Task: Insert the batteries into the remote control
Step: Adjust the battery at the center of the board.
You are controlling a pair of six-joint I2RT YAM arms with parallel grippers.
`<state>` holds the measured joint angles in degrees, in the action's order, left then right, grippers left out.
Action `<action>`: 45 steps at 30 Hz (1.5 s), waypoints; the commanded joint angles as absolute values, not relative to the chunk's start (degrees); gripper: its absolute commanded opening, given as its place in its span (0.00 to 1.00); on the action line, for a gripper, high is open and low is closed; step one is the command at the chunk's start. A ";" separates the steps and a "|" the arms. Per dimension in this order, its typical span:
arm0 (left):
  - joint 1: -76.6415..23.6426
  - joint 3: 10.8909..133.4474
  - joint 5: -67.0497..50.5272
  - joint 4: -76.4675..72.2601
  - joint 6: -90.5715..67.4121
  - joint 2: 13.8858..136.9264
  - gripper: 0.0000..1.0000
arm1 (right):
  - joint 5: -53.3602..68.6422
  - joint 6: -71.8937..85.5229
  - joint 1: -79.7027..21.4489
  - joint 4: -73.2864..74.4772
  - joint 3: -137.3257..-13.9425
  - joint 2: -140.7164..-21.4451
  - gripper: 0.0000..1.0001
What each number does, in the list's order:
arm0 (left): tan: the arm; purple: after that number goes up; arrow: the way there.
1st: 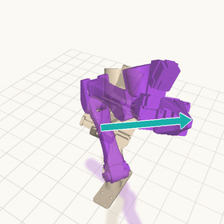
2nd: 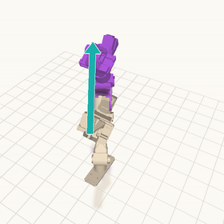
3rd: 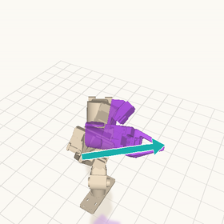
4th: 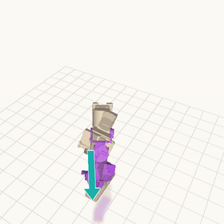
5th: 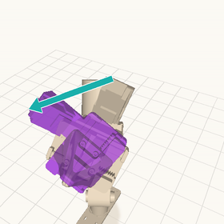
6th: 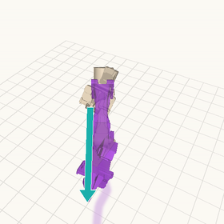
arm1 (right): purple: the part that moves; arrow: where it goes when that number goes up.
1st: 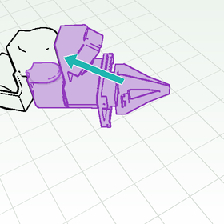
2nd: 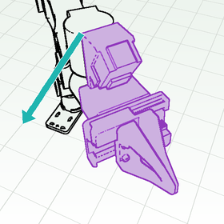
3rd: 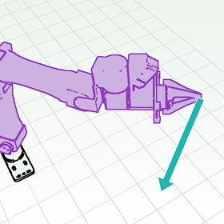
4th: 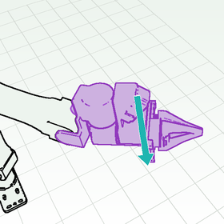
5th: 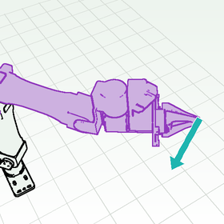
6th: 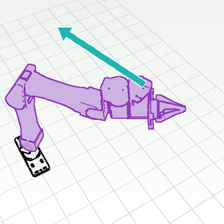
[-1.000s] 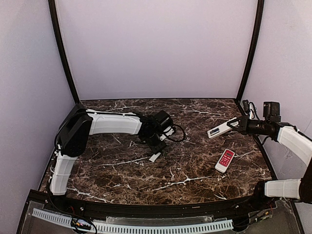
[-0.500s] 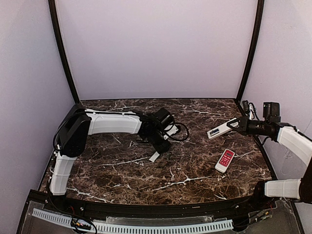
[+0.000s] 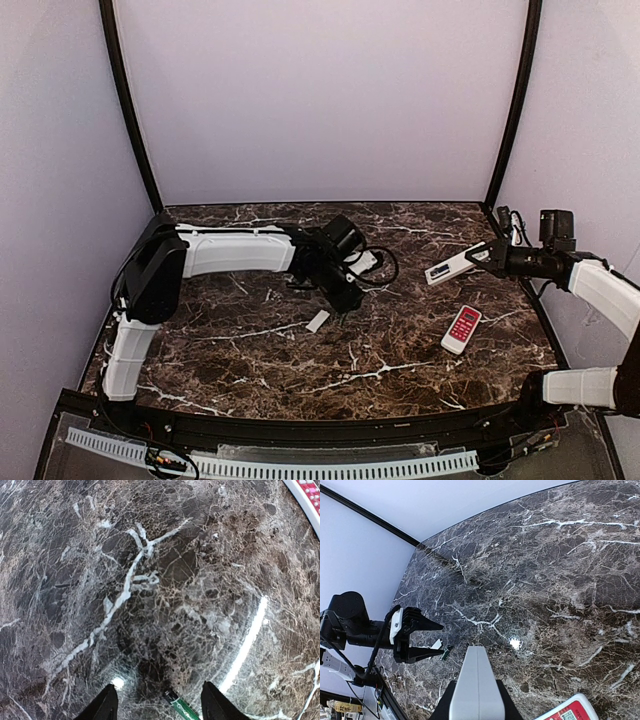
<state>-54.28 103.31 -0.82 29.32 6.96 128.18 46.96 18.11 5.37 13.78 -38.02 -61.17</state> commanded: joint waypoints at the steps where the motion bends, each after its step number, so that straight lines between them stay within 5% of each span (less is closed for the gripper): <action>1: -54.52 106.57 0.99 32.20 7.45 130.81 0.57 | 48.09 18.54 5.64 12.63 -37.75 -60.70 0.00; 33: -52.56 96.87 8.54 38.15 8.54 126.35 0.55 | 48.87 18.63 5.78 11.95 -38.16 -61.96 0.00; 45: -49.46 86.42 4.88 25.75 23.26 112.90 0.60 | 49.17 18.73 5.77 11.82 -37.72 -60.76 0.00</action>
